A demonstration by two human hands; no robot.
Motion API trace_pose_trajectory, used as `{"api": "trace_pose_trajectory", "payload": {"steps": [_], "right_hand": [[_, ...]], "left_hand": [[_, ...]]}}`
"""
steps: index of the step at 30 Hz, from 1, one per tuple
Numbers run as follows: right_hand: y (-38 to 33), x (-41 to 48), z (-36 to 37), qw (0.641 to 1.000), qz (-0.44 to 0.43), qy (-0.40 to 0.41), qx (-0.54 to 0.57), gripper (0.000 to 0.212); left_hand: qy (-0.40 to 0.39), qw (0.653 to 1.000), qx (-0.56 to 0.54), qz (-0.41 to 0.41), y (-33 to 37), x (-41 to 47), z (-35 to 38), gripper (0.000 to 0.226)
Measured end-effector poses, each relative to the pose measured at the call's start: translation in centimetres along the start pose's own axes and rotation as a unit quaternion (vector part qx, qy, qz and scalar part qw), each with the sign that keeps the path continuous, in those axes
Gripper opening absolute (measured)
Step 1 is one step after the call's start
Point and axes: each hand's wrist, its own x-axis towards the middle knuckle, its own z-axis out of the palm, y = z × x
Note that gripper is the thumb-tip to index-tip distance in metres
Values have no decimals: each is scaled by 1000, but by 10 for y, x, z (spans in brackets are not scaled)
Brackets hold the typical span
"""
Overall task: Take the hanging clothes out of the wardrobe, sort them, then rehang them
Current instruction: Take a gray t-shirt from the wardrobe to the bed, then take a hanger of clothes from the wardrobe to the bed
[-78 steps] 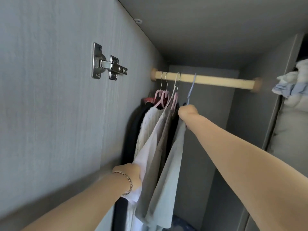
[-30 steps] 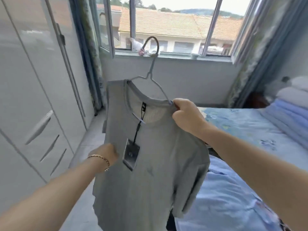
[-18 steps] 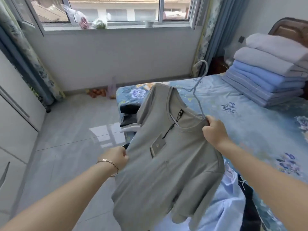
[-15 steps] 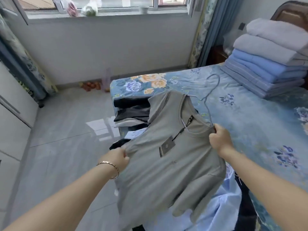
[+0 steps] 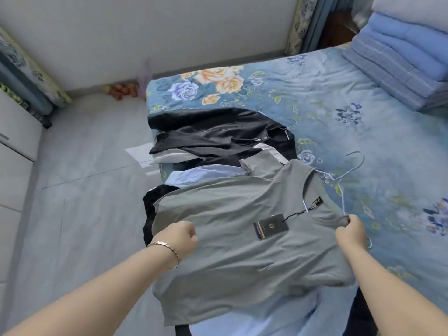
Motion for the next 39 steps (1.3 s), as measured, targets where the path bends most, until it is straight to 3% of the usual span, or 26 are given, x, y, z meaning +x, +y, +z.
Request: {"api": "trace_pose_trajectory", "payload": {"steps": [4,8,13,17,22,31,37,39], "right_hand": [[-10,-5,6,990,48,14,-134,36],[-66,-50,22,940,-132,-110,-295,36],[-178,-158,57,869,-326,-266,-262,33],[-265,-277,84,774,-459,-335,-279,29],[-355,-450,103,645,-597,-342,-332,37],[-454,-789,117,437,-774,-296,-351,31],[-477,-1009,113,291,-889,-225,-274,30],[-479,-1070,113,263,-911,-208,-238,26]], "left_hand": [[-3,1000,-5,-4,-5,3,-5,13],[10,1000,-9,5,-24,-5,-20,13],[38,998,-24,-33,-84,-36,-48,18],[55,993,-48,-94,-175,-78,-74,18],[116,968,-82,-208,-315,-165,-110,11],[277,871,-117,-389,-558,-388,-161,22],[318,778,-148,-522,-664,-547,-159,19],[334,739,-154,-565,-687,-591,-152,20]]}}
